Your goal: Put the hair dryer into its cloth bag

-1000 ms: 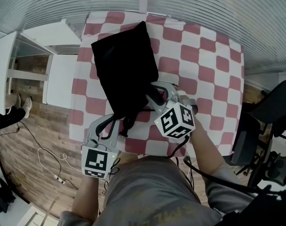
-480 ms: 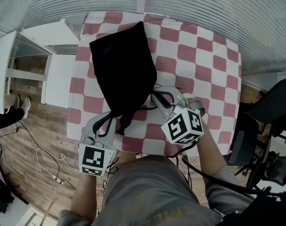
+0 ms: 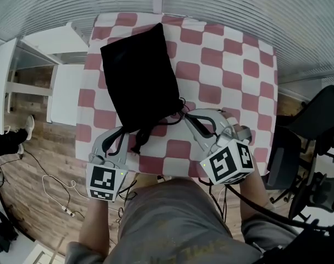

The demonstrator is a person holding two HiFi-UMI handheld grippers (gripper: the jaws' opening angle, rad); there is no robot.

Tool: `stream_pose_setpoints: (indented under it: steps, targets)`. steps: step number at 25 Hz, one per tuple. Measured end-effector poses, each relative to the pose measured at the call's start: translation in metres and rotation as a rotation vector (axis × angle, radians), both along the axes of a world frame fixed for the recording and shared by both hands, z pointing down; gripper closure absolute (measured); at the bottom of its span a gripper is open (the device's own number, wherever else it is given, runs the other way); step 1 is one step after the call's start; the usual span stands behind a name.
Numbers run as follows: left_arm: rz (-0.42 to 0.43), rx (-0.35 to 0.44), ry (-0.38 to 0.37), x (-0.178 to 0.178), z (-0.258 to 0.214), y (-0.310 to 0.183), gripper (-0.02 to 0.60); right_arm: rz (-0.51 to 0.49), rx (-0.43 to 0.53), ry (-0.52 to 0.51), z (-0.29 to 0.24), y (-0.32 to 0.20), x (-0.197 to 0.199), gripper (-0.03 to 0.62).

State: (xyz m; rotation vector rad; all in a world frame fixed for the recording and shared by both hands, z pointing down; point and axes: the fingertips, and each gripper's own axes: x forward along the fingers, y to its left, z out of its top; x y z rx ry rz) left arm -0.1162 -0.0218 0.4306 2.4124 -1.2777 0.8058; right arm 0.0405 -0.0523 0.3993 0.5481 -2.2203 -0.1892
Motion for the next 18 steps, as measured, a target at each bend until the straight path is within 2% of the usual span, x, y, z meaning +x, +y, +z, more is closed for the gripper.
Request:
stream_pose_setpoints:
  steps: [4, 9, 12, 16, 18]
  targets:
    - [-0.007, -0.002, -0.008, -0.001, 0.004, 0.004, 0.568, -0.028, -0.055, 0.023, 0.018, 0.022, 0.008, 0.566]
    - [-0.010, -0.002, -0.021, 0.000, 0.008, 0.007, 0.568, -0.111, -0.091, 0.062, 0.047, 0.053, -0.018, 0.556]
    - [-0.002, 0.001, -0.025, 0.002, 0.007, 0.005, 0.568, -0.208, -0.066, 0.083, 0.057, 0.065, -0.047, 0.448]
    - [0.016, 0.001, -0.036, 0.005, 0.007, 0.007, 0.568, -0.377, 0.050, 0.190, 0.077, 0.072, -0.080, 0.379]
    - [0.029, 0.000, -0.037, 0.004, 0.008, 0.008, 0.568, -0.439, 0.077, 0.248, 0.087, 0.072, -0.089, 0.338]
